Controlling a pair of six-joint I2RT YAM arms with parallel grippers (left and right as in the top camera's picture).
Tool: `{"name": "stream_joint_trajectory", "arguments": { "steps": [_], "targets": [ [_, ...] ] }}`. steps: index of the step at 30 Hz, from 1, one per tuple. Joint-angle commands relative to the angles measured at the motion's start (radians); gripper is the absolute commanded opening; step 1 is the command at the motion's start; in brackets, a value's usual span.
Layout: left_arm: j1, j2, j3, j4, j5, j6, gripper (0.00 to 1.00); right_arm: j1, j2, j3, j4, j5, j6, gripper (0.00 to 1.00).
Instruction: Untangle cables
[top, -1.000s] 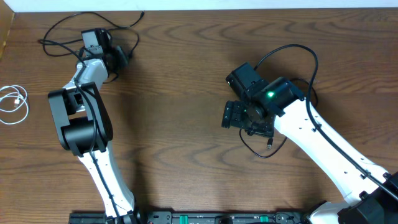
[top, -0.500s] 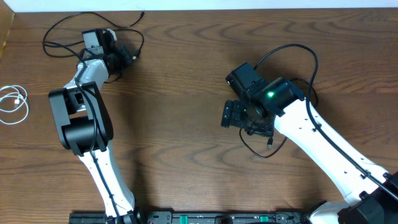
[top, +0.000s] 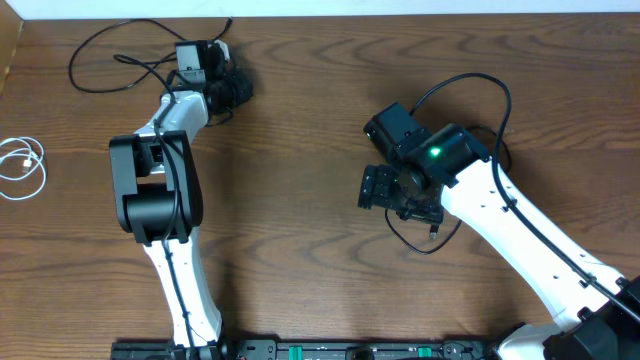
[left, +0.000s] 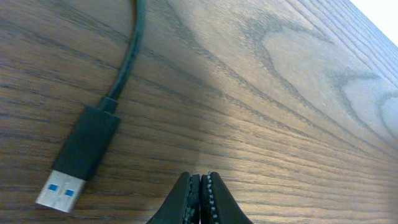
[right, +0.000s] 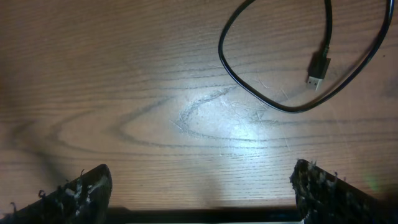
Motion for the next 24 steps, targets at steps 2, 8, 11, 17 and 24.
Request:
{"name": "stream_joint_trajectory", "arguments": {
  "steps": [2, 8, 11, 17, 24],
  "targets": [
    [0.041, -0.056, 0.005, 0.004, -0.024, -0.009, 0.11, 0.005, 0.001, -0.004, -0.002, 0.005, -0.020, 0.90],
    [0.092, -0.174, 0.005, 0.003, -0.154, -0.008, 0.36, 0.004, 0.001, -0.004, -0.001, 0.055, -0.024, 0.92],
    [0.125, -0.190, 0.005, 0.004, -0.235, -0.008, 0.49, 0.004, 0.001, -0.004, -0.002, 0.065, -0.025, 0.94],
    [0.174, -0.159, 0.004, 0.018, -0.396, 0.093, 0.64, 0.005, 0.001, -0.004, -0.002, 0.065, -0.024, 0.95],
    [0.224, -0.061, 0.004, 0.091, -0.431, 0.214, 0.64, 0.005, 0.001, -0.004, -0.013, 0.065, -0.024, 0.96]
  ]
}}
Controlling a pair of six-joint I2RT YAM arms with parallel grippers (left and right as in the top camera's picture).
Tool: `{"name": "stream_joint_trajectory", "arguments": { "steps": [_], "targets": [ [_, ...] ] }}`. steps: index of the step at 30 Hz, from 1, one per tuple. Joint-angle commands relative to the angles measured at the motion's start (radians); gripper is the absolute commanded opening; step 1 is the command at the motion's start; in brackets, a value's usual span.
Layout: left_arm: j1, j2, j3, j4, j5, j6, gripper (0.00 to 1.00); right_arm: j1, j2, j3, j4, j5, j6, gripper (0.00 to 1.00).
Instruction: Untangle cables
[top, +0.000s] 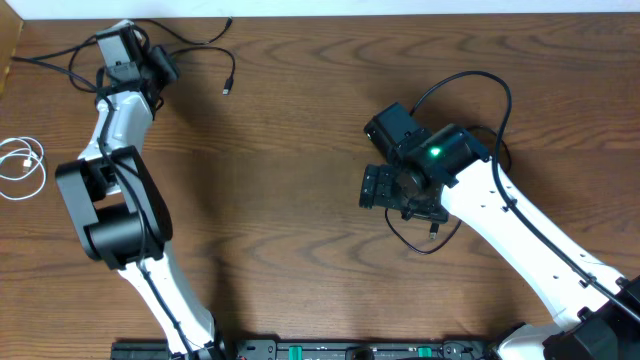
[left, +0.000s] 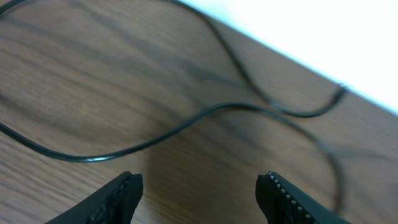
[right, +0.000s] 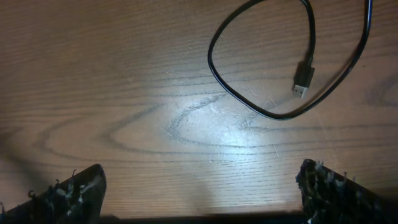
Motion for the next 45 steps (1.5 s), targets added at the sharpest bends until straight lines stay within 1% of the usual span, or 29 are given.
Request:
{"name": "stream_joint_trajectory", "arguments": {
  "steps": [1, 2, 3, 5, 7, 9, 13, 18, 23, 24, 25, 26, 27, 28, 29, 35, 37, 39, 41, 43, 45],
  "targets": [
    [0.031, 0.069, 0.002, 0.022, -0.049, 0.074, 0.64, 0.005, 0.001, -0.004, -0.009, 0.021, -0.007, 0.96],
    [0.040, 0.085, 0.002, 0.030, -0.049, 0.074, 0.60, 0.005, 0.001, -0.004, -0.012, 0.021, -0.007, 0.96],
    [0.048, 0.094, 0.002, 0.036, -0.048, 0.074, 0.51, 0.005, 0.001, -0.004, -0.016, 0.021, -0.007, 0.96],
    [0.065, 0.117, 0.002, 0.051, -0.048, 0.075, 0.42, 0.005, 0.001, -0.004, -0.024, 0.021, -0.006, 0.96],
    [0.082, 0.137, 0.002, 0.066, -0.043, 0.074, 0.39, 0.005, 0.001, -0.004, -0.033, 0.021, -0.007, 0.96],
    [0.104, 0.155, 0.002, 0.100, -0.035, 0.074, 0.33, 0.005, 0.001, -0.004, -0.043, 0.021, -0.007, 0.96],
    [0.137, 0.175, 0.002, 0.191, 0.016, 0.075, 0.32, 0.005, 0.001, -0.004, -0.063, 0.013, -0.006, 0.96],
    [0.184, 0.174, 0.003, 0.373, 0.018, 0.074, 0.32, 0.005, 0.001, -0.004, -0.081, -0.010, -0.006, 0.96],
    [0.237, 0.157, 0.007, 0.449, 0.142, 0.054, 0.33, 0.005, 0.001, -0.004, -0.087, -0.014, -0.003, 0.96],
    [0.253, 0.155, 0.010, 0.449, 0.151, 0.021, 0.35, 0.005, 0.001, -0.004, -0.087, -0.014, -0.003, 0.97],
    [0.265, 0.154, 0.010, 0.448, 0.151, -0.007, 0.52, 0.005, 0.001, -0.005, -0.087, -0.013, -0.003, 0.98],
    [0.280, 0.152, 0.010, 0.442, 0.151, -0.039, 0.54, 0.005, 0.001, -0.004, -0.087, -0.013, -0.003, 0.99],
    [0.294, 0.150, 0.010, 0.430, 0.151, -0.058, 0.54, 0.005, 0.001, -0.004, -0.087, -0.013, -0.003, 0.99],
    [0.309, 0.147, 0.010, 0.405, 0.151, -0.062, 0.59, 0.005, 0.001, -0.004, -0.087, -0.012, -0.003, 0.99],
    [0.322, 0.145, 0.010, 0.385, 0.151, -0.062, 0.67, 0.005, 0.001, -0.004, -0.087, -0.009, -0.003, 0.99],
    [0.390, 0.085, 0.010, 0.225, 0.151, -0.066, 0.67, -0.012, 0.001, -0.004, -0.088, 0.078, -0.004, 0.99],
    [0.398, 0.040, 0.010, 0.184, 0.151, -0.109, 0.72, -0.043, 0.001, -0.005, -0.091, 0.077, -0.022, 0.99],
    [0.399, -0.015, 0.010, 0.148, 0.161, -0.198, 0.78, -0.102, 0.001, -0.004, -0.100, 0.076, -0.061, 0.99],
    [0.393, -0.067, 0.010, 0.130, 0.227, -0.277, 0.87, -0.176, 0.001, -0.005, -0.113, 0.077, -0.097, 0.99],
    [0.379, -0.108, 0.010, 0.132, 0.314, -0.322, 0.89, -0.267, 0.001, -0.005, -0.122, 0.077, -0.154, 0.99],
    [0.352, -0.147, 0.010, 0.131, 0.385, -0.340, 0.89, -0.351, 0.001, -0.005, -0.124, 0.077, -0.208, 0.99]
  ]
}}
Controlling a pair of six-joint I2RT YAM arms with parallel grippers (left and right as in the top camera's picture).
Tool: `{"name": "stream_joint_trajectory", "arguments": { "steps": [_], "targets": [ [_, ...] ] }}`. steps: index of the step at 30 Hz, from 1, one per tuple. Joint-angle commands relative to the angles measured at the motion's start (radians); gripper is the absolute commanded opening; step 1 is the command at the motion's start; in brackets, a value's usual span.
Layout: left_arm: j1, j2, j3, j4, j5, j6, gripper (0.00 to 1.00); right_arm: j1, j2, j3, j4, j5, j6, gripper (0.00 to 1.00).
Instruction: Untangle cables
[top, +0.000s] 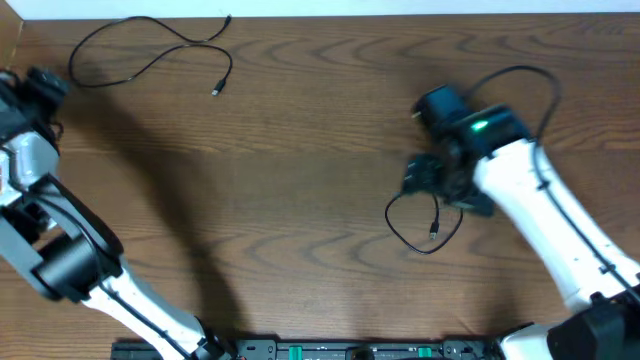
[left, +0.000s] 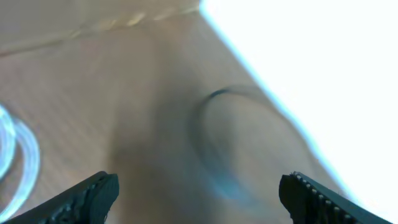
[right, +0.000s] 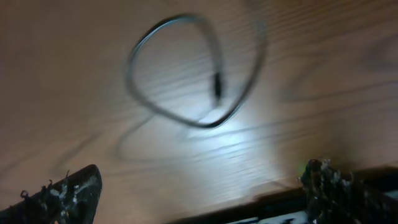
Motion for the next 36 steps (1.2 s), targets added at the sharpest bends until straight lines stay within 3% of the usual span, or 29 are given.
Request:
{"name": "stream_joint_trajectory", "arguments": {
  "steps": [1, 5, 8, 11, 16, 21, 23, 27, 30, 36],
  "targets": [
    [-0.058, -0.100, 0.013, 0.000, 0.184, -0.096, 0.90, -0.139, 0.001, -0.003, -0.006, 0.027, -0.116, 0.99],
    [-0.151, -0.156, 0.013, -0.091, 0.320, -0.095, 0.93, -0.298, 0.001, -0.003, 0.024, 0.027, -0.159, 0.99],
    [-0.240, -0.166, 0.013, -0.256, 0.438, -0.095, 0.94, -0.371, 0.001, -0.009, 0.064, 0.021, -0.194, 0.99],
    [-0.323, -0.164, 0.009, -0.442, 0.455, -0.092, 0.95, -0.381, 0.001, -0.027, 0.114, -0.001, -0.246, 0.99],
    [-0.490, -0.158, 0.003, -0.726, 0.450, 0.116, 0.95, -0.350, 0.001, -0.131, 0.236, -0.031, -0.265, 0.97],
    [-0.651, -0.158, 0.002, -0.889, 0.254, 0.186, 0.95, -0.316, 0.002, -0.318, 0.417, -0.105, -0.265, 0.89],
    [-0.708, -0.158, 0.002, -0.927, 0.138, 0.185, 0.95, -0.315, 0.002, -0.380, 0.483, -0.134, -0.266, 0.67],
    [-0.781, -0.158, 0.001, -0.977, -0.031, 0.186, 0.95, -0.303, 0.006, -0.426, 0.516, -0.144, -0.266, 0.69],
    [-0.822, -0.158, -0.007, -1.012, -0.116, 0.186, 0.95, -0.277, 0.027, -0.427, 0.514, -0.137, -0.265, 0.64],
    [-0.859, -0.158, -0.036, -1.018, -0.145, 0.186, 0.95, -0.232, 0.109, -0.427, 0.498, -0.066, -0.209, 0.64]
  ]
}}
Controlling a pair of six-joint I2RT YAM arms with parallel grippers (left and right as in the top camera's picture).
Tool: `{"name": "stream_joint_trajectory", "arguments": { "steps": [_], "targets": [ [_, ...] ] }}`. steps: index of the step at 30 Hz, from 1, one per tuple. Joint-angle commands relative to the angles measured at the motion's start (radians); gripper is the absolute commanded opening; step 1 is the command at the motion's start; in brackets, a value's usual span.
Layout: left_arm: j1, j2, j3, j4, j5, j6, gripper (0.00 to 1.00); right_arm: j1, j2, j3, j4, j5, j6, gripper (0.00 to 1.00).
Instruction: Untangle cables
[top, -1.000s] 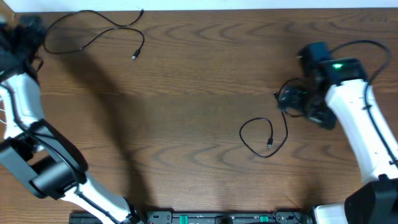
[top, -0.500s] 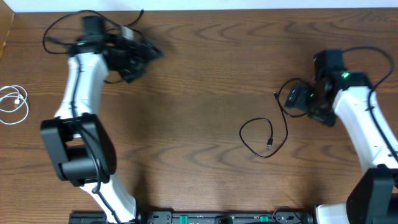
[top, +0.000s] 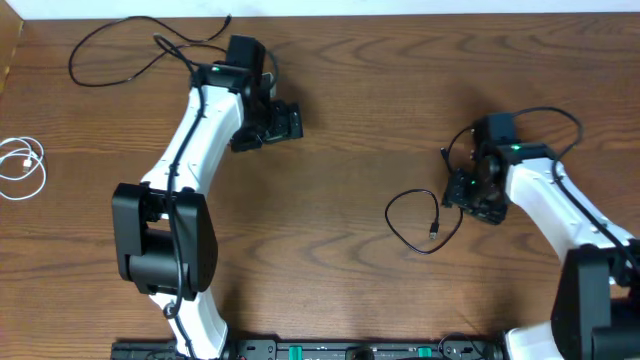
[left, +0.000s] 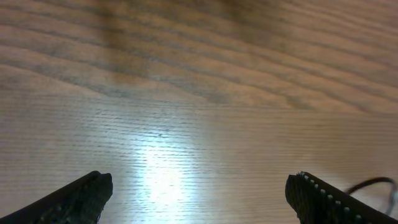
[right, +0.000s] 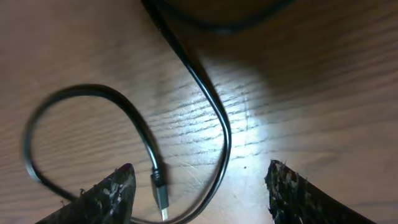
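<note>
A thin black cable (top: 105, 35) loops along the far left edge of the table, and part of it runs under my left arm. My left gripper (top: 283, 122) hovers open to the right of it. In the left wrist view the left gripper (left: 199, 200) has only bare wood between its fingers. A thicker black cable (top: 412, 230) forms a loop right of centre, its plug (top: 433, 230) inside the loop. My right gripper (top: 463, 192) stands open at the loop's right side. In the right wrist view the right gripper (right: 202, 194) is open, with the plug (right: 160, 198) and a strand of the cable (right: 214, 118) between the fingers, not gripped.
A coiled white cable (top: 22, 165) lies alone at the left edge of the table. The thicker cable also arcs behind the right arm (top: 560, 115). A short piece of dark cable (left: 373, 184) shows at the right edge of the left wrist view.
My left arm has moved from the far left edge of the table to right of the thin cable, gripper still open. My right gripper has shifted right and now sits lower over the loop and plug.
My left gripper was shut beside the thin cable's USB plug at the upper left. Then it stood open over that cable, then at the far left edge, and now right of the cable. My right gripper stayed open above the thicker loop, which lies where it did.
</note>
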Motion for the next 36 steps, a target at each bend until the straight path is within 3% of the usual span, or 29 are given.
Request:
{"name": "stream_joint_trajectory", "arguments": {
  "steps": [1, 8, 13, 17, 18, 20, 26, 32, 36],
  "targets": [
    [-0.009, 0.008, -0.028, -0.007, -0.068, 0.019, 0.95, 0.020, 0.067, -0.003, -0.004, 0.056, 0.033, 0.65],
    [-0.009, 0.008, -0.044, -0.007, -0.068, 0.020, 0.95, 0.023, 0.135, -0.002, 0.003, 0.131, 0.038, 0.50],
    [-0.009, 0.008, -0.044, -0.007, -0.068, 0.019, 0.95, 0.026, 0.149, -0.002, 0.023, 0.132, 0.044, 0.46],
    [-0.009, 0.008, -0.044, -0.008, -0.067, 0.019, 0.95, 0.053, 0.180, -0.002, 0.046, 0.130, 0.043, 0.22],
    [-0.009, 0.008, -0.044, -0.008, -0.067, 0.019, 0.95, 0.064, 0.196, -0.002, 0.052, 0.130, 0.044, 0.11],
    [-0.009, 0.008, -0.044, -0.010, -0.064, 0.019, 0.95, 0.069, 0.209, -0.002, 0.060, 0.129, 0.044, 0.02],
    [-0.009, 0.008, -0.045, -0.027, 0.035, 0.005, 0.95, 0.064, 0.180, 0.058, 0.028, 0.020, 0.049, 0.01],
    [-0.009, 0.008, -0.046, -0.030, 0.238, 0.005, 0.95, 0.063, 0.062, 0.222, -0.029, -0.290, -0.145, 0.02],
    [-0.015, 0.008, -0.046, -0.025, 0.418, 0.100, 0.95, 0.073, -0.040, 0.287, -0.048, -0.404, -0.170, 0.01]
  ]
}}
